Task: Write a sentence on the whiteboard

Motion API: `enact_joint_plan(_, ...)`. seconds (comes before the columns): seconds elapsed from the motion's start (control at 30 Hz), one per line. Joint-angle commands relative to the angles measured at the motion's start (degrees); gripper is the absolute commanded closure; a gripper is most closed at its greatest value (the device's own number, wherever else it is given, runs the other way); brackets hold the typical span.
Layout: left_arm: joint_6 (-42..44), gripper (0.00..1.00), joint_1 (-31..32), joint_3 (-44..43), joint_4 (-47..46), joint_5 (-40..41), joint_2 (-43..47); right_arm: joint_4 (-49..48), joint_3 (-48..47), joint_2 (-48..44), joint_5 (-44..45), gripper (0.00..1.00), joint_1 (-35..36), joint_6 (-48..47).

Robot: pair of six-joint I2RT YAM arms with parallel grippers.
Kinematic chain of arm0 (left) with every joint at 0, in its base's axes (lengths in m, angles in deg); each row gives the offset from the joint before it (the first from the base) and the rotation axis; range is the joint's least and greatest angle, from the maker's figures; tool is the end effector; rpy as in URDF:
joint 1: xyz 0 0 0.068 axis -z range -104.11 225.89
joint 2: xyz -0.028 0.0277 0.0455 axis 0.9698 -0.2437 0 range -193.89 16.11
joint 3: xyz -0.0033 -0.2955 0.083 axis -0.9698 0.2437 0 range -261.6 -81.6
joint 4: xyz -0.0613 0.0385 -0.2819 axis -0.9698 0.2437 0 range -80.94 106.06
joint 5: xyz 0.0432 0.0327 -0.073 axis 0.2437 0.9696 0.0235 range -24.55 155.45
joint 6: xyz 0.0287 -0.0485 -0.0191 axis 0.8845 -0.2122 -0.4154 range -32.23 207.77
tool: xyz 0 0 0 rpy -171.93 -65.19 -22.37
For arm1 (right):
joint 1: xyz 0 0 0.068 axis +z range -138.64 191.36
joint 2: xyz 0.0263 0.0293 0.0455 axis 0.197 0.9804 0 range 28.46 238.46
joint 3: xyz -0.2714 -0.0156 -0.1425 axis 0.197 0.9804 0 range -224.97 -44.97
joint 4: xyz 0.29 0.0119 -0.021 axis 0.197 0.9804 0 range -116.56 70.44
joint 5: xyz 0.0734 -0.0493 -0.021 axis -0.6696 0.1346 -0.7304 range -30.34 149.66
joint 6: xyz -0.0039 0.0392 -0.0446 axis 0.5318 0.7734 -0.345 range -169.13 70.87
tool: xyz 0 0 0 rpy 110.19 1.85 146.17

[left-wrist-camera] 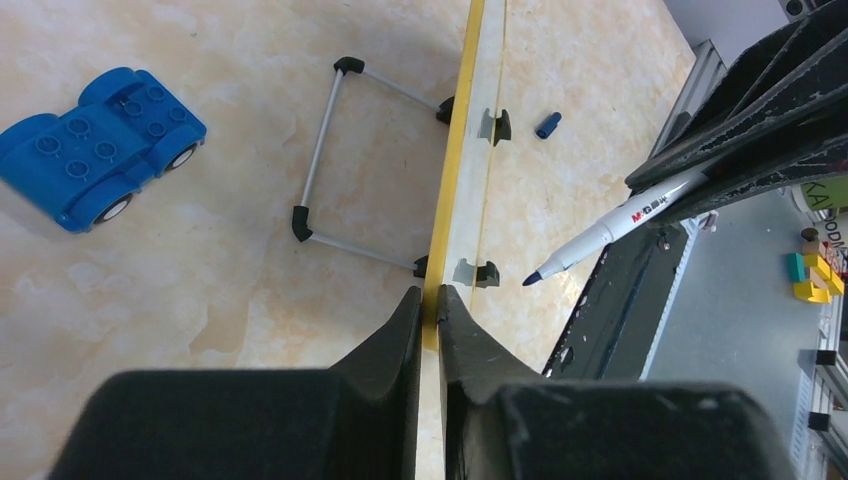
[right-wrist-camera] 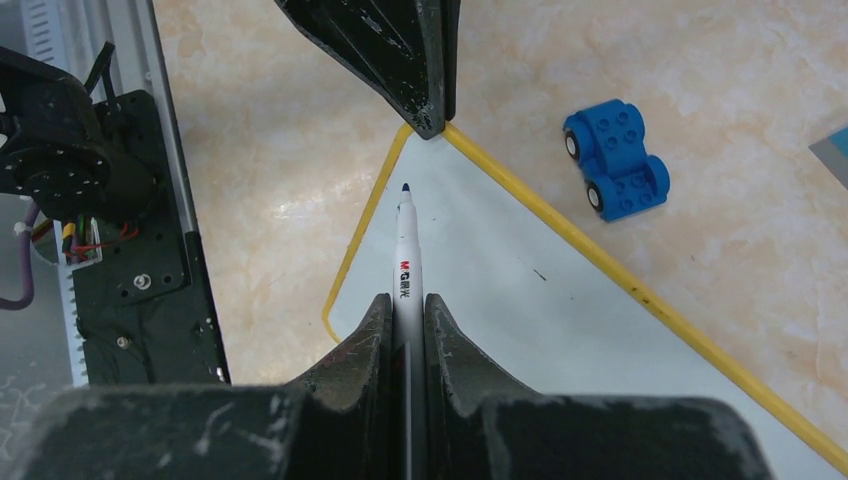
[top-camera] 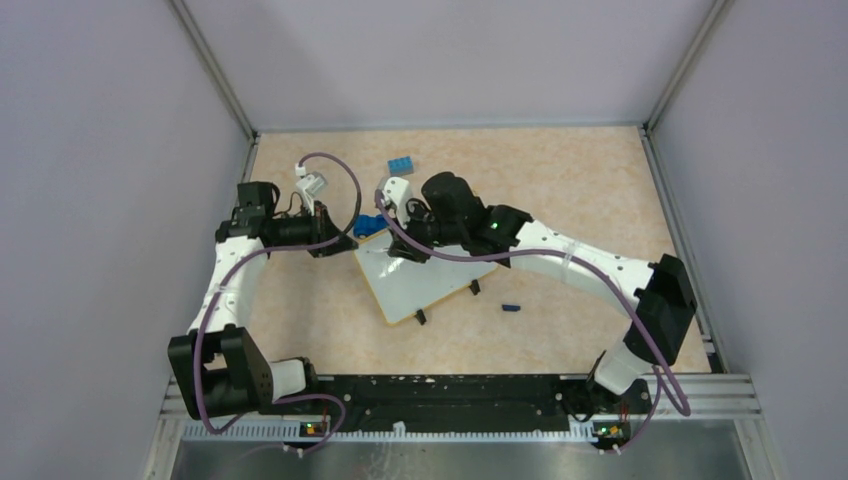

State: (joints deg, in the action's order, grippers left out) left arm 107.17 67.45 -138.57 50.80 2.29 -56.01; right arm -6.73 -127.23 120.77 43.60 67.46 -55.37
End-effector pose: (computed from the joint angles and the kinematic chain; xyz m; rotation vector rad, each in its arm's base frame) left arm 0.2647 0.0000 0.3054 0.5849 2.0623 -1.1073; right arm 0.2215 0.3514 0.3655 -1.2744 1.7645 0.8066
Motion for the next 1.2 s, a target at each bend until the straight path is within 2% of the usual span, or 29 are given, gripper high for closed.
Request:
enact_joint_plan(0.0, -0.4, 0.89, 0.2, 0.7, -1.9, -1.2, 0.9, -1.8, -0.8, 0.1, 0.9, 1.0, 1.0, 0.3)
enact_joint_plan(0.27, -0.3, 1.0, 0.2, 0.9, -2.1, -1.1, 1.1, -1.9, -0.3, 0.9, 1.7, 1.0, 1.2, 0.3)
enact_joint_plan(1.17, 0.8, 1.0, 0.3, 1.3, -2.1, -1.7, 1.9, -2.0, -0.4, 2.8, 3.9, 1.0, 1.3, 0.6)
